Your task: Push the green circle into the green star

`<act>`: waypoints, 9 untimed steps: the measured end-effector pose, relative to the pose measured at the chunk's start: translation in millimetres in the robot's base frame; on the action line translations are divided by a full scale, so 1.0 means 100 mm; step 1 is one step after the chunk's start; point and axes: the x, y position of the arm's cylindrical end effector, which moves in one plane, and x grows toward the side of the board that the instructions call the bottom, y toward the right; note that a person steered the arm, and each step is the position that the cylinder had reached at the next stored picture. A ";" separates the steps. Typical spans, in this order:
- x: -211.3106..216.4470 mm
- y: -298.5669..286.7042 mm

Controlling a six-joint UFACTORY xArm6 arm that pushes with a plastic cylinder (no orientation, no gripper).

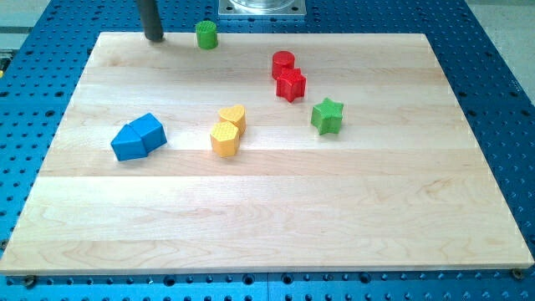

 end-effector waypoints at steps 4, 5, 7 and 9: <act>0.85 3.61; 1.22 3.29; 0.35 3.29; 1.69 3.11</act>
